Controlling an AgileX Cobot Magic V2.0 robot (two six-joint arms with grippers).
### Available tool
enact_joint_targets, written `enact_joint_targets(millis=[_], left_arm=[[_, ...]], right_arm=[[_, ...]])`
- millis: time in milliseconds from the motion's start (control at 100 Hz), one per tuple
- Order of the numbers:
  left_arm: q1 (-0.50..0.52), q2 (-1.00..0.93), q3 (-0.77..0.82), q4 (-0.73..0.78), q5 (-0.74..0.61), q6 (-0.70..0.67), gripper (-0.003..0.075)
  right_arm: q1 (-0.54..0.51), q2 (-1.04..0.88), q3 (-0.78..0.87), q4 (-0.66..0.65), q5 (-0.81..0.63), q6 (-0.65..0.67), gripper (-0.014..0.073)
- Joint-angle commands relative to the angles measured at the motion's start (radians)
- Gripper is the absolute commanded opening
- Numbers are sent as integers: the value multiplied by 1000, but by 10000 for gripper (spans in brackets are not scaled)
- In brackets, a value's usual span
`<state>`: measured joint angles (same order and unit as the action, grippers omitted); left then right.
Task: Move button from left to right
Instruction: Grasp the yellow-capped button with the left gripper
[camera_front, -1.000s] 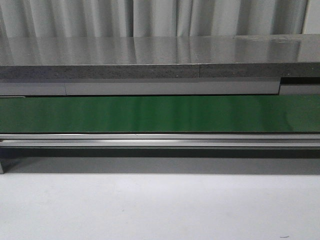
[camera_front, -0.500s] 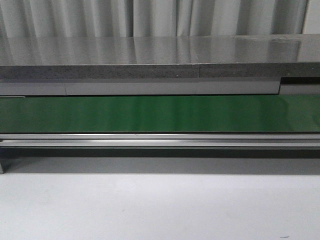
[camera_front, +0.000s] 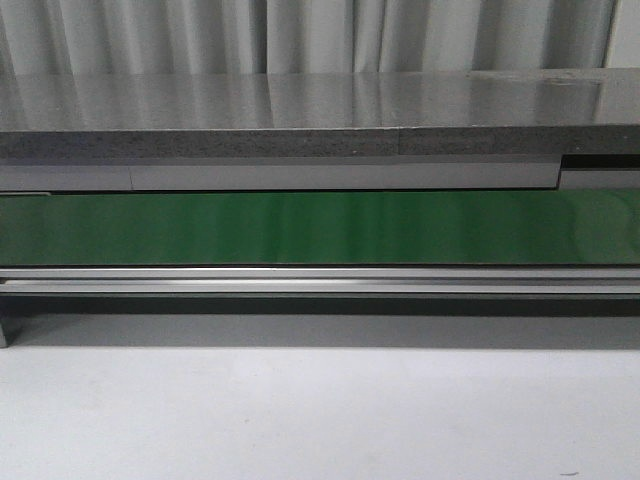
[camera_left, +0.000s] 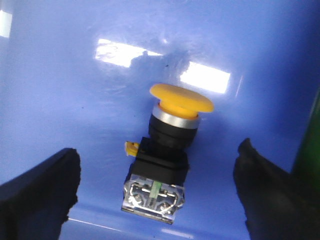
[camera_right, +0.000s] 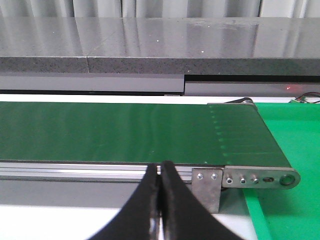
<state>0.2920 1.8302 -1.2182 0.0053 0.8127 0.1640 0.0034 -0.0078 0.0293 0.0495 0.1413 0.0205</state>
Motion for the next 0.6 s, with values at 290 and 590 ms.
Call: enact_joint_targets(millis=[290, 590], left_arm=[[2, -2, -30, 3, -21, 0, 592], [2, 35, -30, 3, -19, 0, 590]], right_arm=[[2, -17, 1, -9, -85, -3, -68], [2, -17, 1, -9, -85, -3, -68]])
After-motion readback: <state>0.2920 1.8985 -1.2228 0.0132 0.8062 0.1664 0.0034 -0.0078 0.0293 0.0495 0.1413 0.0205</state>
